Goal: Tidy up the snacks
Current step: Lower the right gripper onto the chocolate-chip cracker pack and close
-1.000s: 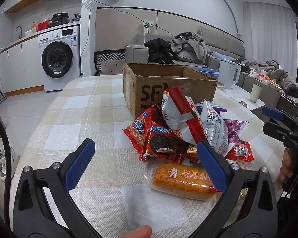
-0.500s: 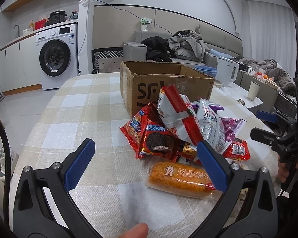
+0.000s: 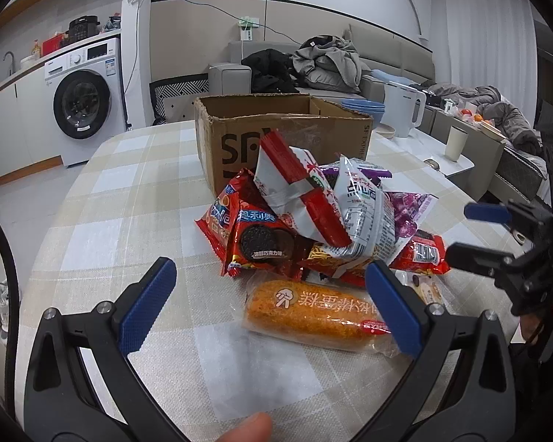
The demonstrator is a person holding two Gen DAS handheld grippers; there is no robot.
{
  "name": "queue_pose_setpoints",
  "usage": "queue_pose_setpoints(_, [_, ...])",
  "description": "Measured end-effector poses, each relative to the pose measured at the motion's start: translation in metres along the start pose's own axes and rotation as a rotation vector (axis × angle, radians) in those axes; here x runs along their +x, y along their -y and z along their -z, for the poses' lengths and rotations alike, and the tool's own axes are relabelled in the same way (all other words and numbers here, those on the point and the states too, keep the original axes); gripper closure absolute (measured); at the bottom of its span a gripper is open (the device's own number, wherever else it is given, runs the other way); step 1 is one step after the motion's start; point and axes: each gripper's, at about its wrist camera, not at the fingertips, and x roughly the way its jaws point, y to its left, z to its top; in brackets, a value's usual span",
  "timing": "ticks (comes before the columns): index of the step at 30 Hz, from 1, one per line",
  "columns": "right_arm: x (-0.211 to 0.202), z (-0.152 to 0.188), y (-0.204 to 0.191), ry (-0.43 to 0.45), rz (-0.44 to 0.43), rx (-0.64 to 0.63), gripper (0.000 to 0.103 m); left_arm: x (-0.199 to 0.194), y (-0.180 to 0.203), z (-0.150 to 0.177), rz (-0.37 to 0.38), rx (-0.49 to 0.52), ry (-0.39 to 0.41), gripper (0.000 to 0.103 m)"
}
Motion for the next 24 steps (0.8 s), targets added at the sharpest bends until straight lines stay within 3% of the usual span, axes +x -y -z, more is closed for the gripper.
queue_pose_setpoints(9, [0.006,0.028,-0.011,-0.105,-0.058,0.105,0.001,0.000,0.003,0.007,-0.007,-0.002,0.000,0.001])
queue_pose_setpoints(15, [0.015,0.042,-0.015,-0.161,-0.118,0.168,0.011,0.000,0.002,0.008,-0.008,-0.002,-0.002,0.001])
queue_pose_setpoints(24, [0.019,0.040,-0.034,-0.162,-0.141,0.148,0.016,-0.005,-0.001,0.008,-0.013,-0.012,-0.001,0.001])
